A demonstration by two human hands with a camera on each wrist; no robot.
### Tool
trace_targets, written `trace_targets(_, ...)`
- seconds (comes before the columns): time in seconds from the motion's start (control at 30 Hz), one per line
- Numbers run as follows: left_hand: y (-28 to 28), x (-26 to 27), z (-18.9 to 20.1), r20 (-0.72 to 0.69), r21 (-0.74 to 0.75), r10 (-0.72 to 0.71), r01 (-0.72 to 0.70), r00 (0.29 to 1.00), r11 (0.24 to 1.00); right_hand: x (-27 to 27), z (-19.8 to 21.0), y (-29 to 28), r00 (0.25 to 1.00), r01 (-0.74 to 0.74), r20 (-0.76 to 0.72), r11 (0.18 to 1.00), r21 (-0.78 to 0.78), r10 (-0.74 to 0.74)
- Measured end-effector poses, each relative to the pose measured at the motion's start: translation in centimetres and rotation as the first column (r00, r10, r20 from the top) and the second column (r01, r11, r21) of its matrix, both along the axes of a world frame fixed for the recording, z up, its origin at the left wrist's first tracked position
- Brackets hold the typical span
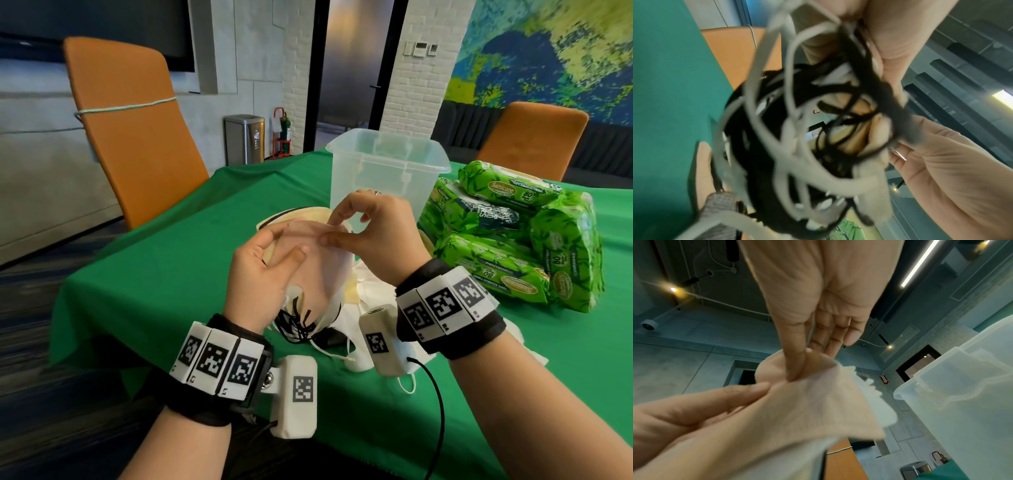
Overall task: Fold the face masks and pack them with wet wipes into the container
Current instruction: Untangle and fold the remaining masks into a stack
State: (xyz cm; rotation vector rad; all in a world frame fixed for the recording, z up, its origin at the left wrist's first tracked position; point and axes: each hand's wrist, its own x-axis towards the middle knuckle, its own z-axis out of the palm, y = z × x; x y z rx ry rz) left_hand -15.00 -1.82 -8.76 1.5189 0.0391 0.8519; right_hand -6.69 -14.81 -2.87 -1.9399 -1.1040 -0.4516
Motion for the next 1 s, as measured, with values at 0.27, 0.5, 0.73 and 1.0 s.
trace_targets(0.27, 0.1, 0.2, -0.1, 0.003, 0.043, 0.035, -0.036, 0.999, 0.998, 0.6, 1.0, -0.7, 0.994, -0.059, -0.095, 0.987, -0.149, 0.045)
trace_targets(0.5, 0.1, 0.2, 0.0, -0.038, 0.025, 0.052, -0.052, 0.998, 0.998, 0.7, 1.3, -0.9, 0.973, -0.119, -0.223, 0.960, -0.255, 0.061)
trace_targets(0.73, 0.1, 0.3, 0.1, -0.061, 0.002, 0.040, -0.040, 0.997, 0.999, 0.9, 1.5, -1.1, 0.922, -0.184, -0.373, 0.967, -0.176, 0.108)
trace_targets(1.0, 0.5, 0.0, 0.0, -0.086, 0.100, 0.004, 0.005, 0.996, 0.995, 1.0, 2.5, -1.8, 0.927, -0.243, -0.349, 0.931, -0.271, 0.141)
